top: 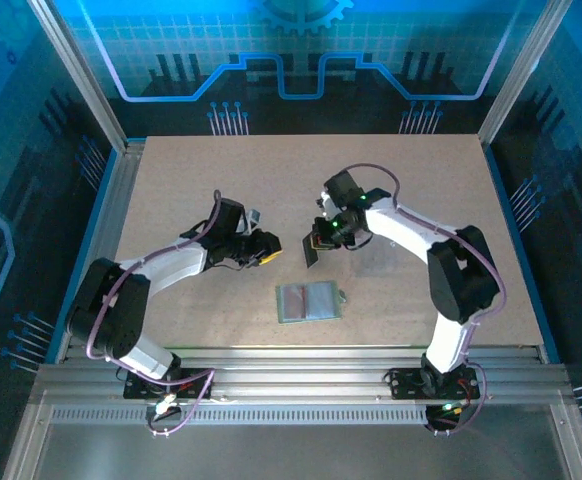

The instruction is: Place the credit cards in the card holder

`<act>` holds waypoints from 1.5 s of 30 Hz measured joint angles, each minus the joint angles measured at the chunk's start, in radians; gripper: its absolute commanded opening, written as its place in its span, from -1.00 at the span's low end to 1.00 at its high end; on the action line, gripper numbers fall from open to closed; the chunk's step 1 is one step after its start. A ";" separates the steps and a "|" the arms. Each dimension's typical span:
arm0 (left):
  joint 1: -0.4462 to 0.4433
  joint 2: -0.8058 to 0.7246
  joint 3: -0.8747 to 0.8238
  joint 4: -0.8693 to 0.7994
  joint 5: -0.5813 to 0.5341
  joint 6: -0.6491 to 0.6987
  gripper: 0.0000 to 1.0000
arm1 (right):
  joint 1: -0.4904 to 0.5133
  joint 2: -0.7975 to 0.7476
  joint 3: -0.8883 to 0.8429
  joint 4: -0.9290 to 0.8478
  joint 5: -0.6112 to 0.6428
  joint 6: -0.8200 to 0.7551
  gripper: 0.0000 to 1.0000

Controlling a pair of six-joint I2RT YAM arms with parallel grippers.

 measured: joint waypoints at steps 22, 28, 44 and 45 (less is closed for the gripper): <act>-0.205 -0.054 -0.152 -0.018 0.006 0.000 -0.48 | 0.291 -0.153 -0.213 -0.089 0.285 0.096 -1.00; -0.212 -0.005 -0.177 0.024 0.006 -0.001 -0.50 | 0.317 -0.122 -0.170 -0.107 0.312 0.113 -0.95; -0.212 0.025 -0.223 0.103 0.007 -0.026 -0.52 | 0.323 -0.069 -0.162 -0.111 0.323 0.125 -0.95; -0.212 0.024 -0.223 0.102 0.007 -0.026 -0.51 | 0.323 -0.070 -0.162 -0.114 0.323 0.125 -1.00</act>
